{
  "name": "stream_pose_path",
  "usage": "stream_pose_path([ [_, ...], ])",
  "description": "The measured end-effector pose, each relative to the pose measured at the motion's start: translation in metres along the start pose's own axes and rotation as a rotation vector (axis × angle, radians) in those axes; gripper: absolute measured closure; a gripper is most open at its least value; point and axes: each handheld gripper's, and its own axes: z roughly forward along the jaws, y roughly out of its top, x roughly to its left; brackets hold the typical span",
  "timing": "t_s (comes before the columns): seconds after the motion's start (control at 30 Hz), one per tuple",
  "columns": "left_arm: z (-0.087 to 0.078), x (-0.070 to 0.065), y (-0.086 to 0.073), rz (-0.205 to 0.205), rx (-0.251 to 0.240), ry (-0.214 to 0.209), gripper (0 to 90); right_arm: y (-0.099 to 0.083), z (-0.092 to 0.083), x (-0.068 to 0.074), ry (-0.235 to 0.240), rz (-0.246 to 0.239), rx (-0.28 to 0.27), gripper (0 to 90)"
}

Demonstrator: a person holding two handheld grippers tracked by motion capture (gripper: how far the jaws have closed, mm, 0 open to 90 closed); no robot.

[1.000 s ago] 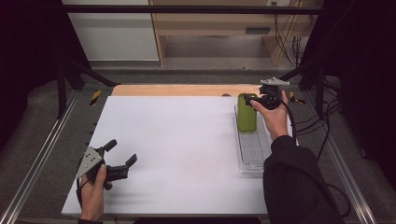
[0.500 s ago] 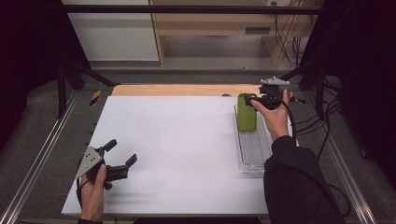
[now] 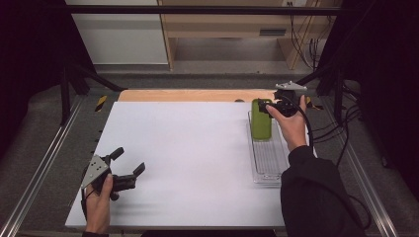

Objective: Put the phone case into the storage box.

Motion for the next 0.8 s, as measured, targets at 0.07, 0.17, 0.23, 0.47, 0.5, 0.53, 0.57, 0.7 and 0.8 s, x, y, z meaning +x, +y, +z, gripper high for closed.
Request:
stream_pose_path([
  [0.07,0.0,0.0,0.0,-0.004,-0.001,0.001,1.5,0.0,-0.001,0.002,0.008,-0.002,0.001,5.4],
  [0.17,0.0,0.001,0.0,-0.004,-0.001,0.002,1.5,0.002,-0.003,0.003,0.011,0.0,-0.004,5.4],
  [0.23,0.0,0.001,0.0,-0.003,-0.001,0.002,1.5,0.002,-0.005,0.004,0.013,0.001,-0.004,5.5],
  [0.47,-0.001,0.001,0.0,-0.002,0.001,0.003,1.5,0.004,-0.009,0.008,0.029,-0.004,-0.008,5.4],
  [0.5,-0.001,0.001,0.0,-0.002,0.001,0.003,1.5,0.004,-0.01,0.009,0.032,-0.005,-0.008,5.4],
  [0.53,-0.001,0.001,0.0,-0.003,0.001,0.002,1.5,0.004,-0.011,0.01,0.032,-0.01,-0.008,5.4],
  [0.57,-0.001,0.001,0.0,-0.005,-0.001,0.002,1.5,0.004,-0.011,0.012,0.034,-0.008,-0.007,5.4],
  [0.7,-0.001,0.001,0.0,-0.005,-0.004,0.004,1.5,0.005,-0.012,0.016,0.043,-0.01,-0.004,5.4],
  [0.8,-0.002,0.002,0.0,-0.007,-0.004,0.007,1.5,0.006,-0.013,0.019,0.054,-0.017,-0.006,5.3],
])
